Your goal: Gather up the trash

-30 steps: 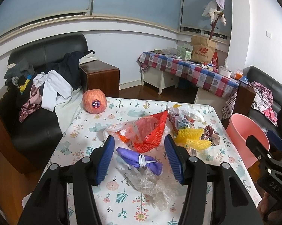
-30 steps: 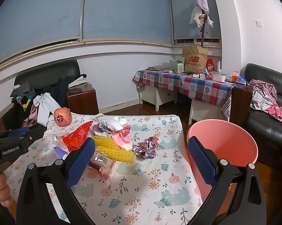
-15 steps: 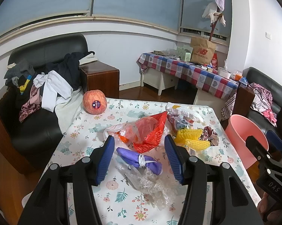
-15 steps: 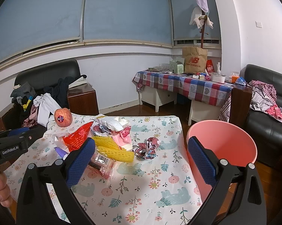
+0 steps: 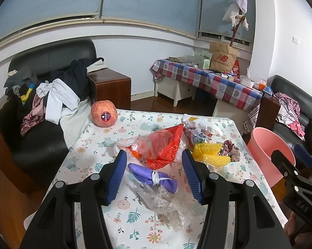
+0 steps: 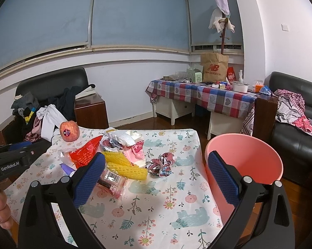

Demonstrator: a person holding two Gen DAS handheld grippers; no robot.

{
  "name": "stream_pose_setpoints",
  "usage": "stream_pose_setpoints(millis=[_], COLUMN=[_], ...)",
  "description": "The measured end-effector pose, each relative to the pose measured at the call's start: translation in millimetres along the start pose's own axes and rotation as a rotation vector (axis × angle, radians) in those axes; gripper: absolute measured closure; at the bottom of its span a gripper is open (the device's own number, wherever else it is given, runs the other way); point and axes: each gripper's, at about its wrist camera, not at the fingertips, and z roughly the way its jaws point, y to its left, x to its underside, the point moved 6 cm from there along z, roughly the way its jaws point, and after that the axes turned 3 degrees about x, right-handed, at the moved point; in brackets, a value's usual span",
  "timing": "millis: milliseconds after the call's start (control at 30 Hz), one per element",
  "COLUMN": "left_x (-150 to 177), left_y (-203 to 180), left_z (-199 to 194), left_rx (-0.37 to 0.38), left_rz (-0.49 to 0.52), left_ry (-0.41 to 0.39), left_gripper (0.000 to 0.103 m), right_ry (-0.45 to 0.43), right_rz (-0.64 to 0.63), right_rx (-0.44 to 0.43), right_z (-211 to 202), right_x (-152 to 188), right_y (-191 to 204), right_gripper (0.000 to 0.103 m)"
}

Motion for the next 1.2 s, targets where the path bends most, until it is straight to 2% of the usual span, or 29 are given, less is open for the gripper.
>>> stream_pose_setpoints(millis=[367,567,767,1200], left_x=[0.3,-2.9,-8.3,-15.2], left_y=[-0.1,-3.4,-15.0,-37.4], left_z=[-0.6,-2.1,5.6,55.3], left_rx=[0.001,0.005,0.054,0.128], left_rz=[-0.002,-0.011,-0.023,0.042], left_ry=[-0.003,0.001,0.038,0.077], left_gripper=[0.048,0.048,0.048,0.048], right_ry=[0.006,0.029,0.056,0.115], right_rz=[0.007,0.012,0.014,0.038], right_rx=[-0.003,-0.004,-0.009,-0.061], right_z=[-4.0,5.7,15.1,38.6], right_x=[-6.5,1.8,9.8,22.2], right_y=[-4.3,-6.2,-8.5,-10.8], right_gripper=[0.003,0.003,0.003,0.003])
